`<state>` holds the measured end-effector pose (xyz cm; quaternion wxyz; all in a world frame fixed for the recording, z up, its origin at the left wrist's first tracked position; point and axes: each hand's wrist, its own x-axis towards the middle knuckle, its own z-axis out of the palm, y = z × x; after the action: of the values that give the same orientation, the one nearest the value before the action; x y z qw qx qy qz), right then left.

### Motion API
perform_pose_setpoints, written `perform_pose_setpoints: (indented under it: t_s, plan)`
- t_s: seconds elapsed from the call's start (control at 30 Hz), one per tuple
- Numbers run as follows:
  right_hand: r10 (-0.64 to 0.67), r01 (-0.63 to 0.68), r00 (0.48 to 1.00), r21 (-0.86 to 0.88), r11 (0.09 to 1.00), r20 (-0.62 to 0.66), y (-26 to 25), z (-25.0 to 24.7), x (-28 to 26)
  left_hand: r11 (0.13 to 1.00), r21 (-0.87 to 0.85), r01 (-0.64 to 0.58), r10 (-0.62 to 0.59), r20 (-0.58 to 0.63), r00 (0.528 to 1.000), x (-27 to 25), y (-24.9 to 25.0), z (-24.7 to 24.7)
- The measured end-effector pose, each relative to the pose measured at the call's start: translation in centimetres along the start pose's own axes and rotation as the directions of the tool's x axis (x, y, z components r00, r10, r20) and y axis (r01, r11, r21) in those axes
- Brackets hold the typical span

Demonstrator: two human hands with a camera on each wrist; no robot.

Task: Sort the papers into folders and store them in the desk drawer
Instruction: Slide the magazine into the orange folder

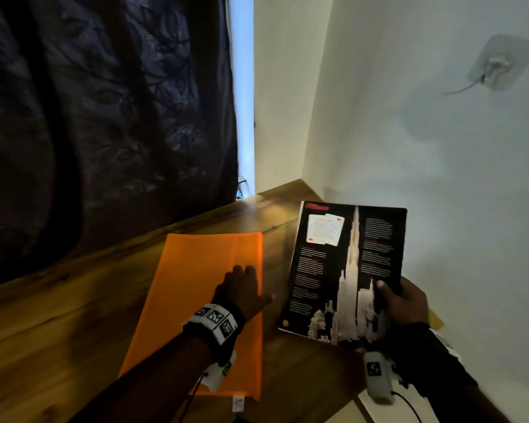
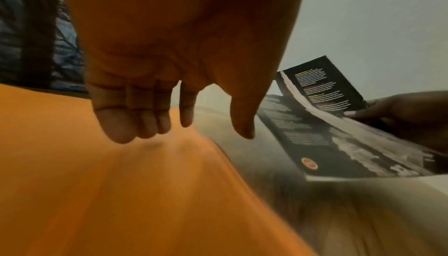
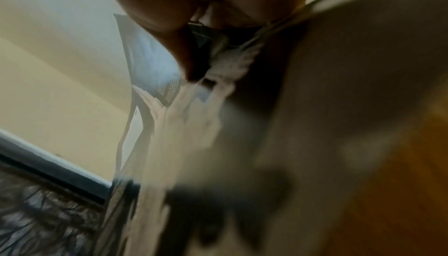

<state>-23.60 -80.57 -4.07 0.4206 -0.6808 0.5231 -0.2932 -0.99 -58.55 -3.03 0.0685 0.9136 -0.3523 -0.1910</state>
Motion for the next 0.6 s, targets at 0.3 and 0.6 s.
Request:
perform_pose_setpoints:
  t_s: [0.3, 0.6]
  plan:
    - [0.242, -0.241, 0.97, 0.107, 0.965, 0.008, 2.3, -0.3, -3.5, 0.996, -0.023, 0.087, -0.086, 0.06, 0.994, -0.3, -1.7, 1.6]
    - [0.216, -0.232, 0.972, 0.263, 0.936, 0.089, -0.6, -1.1, -6.0, 0.901, -0.431, 0.053, -0.037, 0.046, 0.998, -0.7, -4.0, 0.6]
